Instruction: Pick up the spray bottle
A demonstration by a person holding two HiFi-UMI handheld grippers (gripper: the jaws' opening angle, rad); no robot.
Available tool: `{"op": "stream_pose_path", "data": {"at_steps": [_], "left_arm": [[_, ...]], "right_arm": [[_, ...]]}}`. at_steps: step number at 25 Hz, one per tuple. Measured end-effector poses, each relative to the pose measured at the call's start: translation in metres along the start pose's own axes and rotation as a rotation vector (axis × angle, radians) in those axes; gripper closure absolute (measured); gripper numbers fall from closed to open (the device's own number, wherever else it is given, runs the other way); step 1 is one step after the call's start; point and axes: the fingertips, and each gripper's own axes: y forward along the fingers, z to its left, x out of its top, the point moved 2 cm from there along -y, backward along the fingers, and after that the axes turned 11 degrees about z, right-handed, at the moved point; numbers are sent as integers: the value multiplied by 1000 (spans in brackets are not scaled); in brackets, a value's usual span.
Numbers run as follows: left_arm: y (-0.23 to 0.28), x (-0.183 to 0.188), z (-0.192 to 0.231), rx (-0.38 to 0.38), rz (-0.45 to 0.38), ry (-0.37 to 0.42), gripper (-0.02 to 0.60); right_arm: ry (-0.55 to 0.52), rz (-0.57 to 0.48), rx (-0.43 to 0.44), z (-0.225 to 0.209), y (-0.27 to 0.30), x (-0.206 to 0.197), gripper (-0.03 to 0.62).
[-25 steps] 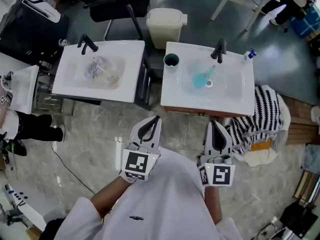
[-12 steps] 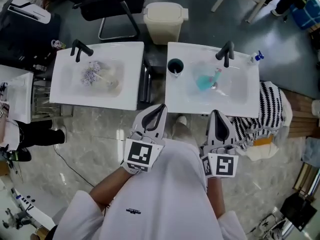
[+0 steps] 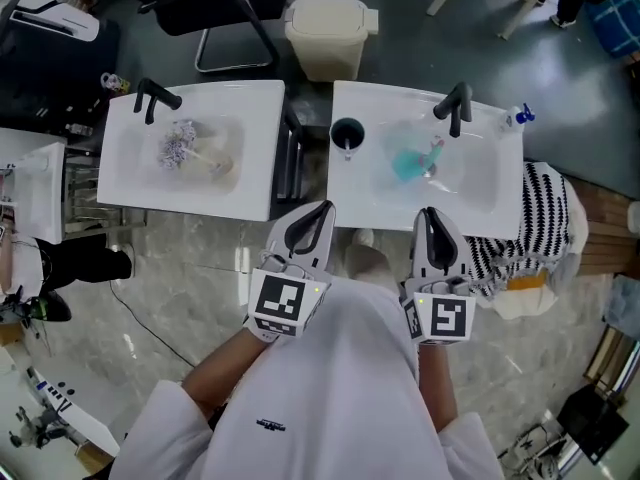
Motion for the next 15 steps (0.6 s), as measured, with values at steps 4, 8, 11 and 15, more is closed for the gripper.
{"op": "stream_pose_path", "data": {"at_steps": [4, 8, 11, 15], "left_arm": [[17, 1, 1, 5, 13, -12, 577], [38, -9, 3, 12, 44, -12, 577], [55, -14, 6, 13, 62, -20, 577], [71, -20, 9, 11, 87, -35, 577]], "right_arm": [[6, 13, -7, -11, 18, -4, 588], [33, 40, -14, -21, 37, -16, 588], [45, 59, -27, -32, 54, -25, 586], [91, 99, -56, -46, 77, -44, 464]]}}
